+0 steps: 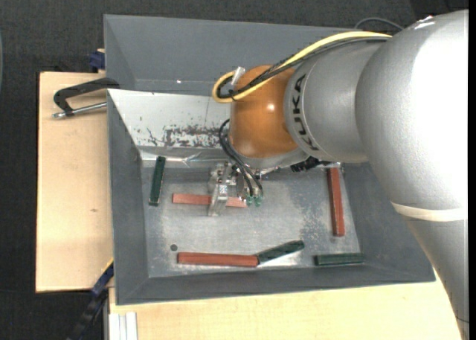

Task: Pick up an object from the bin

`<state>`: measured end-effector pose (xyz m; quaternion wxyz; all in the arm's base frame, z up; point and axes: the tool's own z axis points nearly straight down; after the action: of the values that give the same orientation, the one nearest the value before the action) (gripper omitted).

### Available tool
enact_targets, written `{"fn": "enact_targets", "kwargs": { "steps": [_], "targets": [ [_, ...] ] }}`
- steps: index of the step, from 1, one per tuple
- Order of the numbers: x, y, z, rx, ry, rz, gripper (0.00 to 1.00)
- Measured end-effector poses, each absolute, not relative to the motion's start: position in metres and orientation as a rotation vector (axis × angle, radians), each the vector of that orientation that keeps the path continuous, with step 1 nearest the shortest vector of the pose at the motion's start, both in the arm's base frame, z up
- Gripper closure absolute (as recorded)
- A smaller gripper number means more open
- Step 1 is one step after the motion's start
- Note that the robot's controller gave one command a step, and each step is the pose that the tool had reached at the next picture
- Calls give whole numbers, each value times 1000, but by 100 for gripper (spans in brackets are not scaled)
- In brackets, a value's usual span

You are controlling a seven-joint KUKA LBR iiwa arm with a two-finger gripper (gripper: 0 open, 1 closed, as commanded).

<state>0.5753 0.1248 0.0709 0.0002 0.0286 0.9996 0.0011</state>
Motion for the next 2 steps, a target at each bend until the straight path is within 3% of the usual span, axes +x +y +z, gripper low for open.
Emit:
{"fn": "enact_targets", "kwargs": {
  "steps": [2],
  "targets": [
    [574,124,75,90,3144,2,100]
  ]
}}
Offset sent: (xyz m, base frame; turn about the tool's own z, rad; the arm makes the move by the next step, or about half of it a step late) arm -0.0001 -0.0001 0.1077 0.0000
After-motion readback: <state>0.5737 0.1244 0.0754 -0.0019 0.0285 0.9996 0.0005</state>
